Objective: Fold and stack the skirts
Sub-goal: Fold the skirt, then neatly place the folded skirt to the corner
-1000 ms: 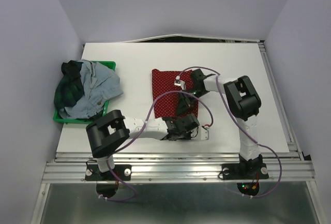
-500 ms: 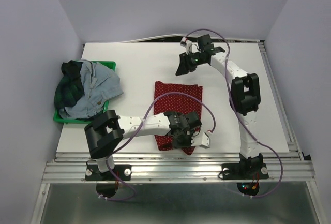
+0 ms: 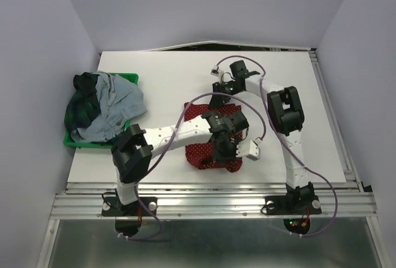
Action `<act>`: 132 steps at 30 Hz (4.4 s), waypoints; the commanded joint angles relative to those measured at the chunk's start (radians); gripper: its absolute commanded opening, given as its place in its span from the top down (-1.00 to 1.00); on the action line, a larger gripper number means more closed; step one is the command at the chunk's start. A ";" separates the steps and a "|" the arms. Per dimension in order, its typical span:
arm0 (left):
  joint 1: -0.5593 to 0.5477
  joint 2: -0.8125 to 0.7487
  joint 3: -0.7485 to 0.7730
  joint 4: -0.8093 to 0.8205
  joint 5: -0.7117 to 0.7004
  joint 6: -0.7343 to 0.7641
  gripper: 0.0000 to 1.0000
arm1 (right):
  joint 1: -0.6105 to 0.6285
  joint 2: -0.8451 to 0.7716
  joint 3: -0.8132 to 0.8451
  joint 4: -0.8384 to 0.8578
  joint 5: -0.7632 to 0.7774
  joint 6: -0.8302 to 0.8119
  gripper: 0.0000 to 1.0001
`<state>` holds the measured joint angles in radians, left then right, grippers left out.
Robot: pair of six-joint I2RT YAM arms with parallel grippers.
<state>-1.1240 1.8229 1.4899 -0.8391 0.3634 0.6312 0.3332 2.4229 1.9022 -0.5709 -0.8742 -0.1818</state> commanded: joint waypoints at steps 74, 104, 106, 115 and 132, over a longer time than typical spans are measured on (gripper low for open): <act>0.565 -0.387 -0.491 0.840 0.448 -0.784 -0.66 | -0.060 -0.612 -0.438 0.099 -0.170 0.230 -0.14; 0.748 -0.230 -0.326 0.845 0.148 -0.780 -0.97 | 0.133 -0.812 -0.775 0.315 0.429 0.466 -0.44; 0.753 -0.321 -0.315 0.839 0.071 -0.774 -0.97 | 0.199 -0.855 -0.775 0.273 0.589 0.455 -0.49; 0.842 -0.404 -0.163 0.589 -0.310 -0.774 -0.97 | 0.496 -0.789 -0.813 0.232 0.926 0.531 -1.00; 0.877 -0.511 -0.300 0.614 -0.331 -0.702 -0.97 | 0.380 -0.438 -0.759 0.166 1.127 0.493 -0.91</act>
<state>-0.2474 1.3376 1.1984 -0.2440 0.0319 -0.1303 0.8291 1.8847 1.1976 -0.3031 0.2310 0.3840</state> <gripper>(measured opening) 0.985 0.953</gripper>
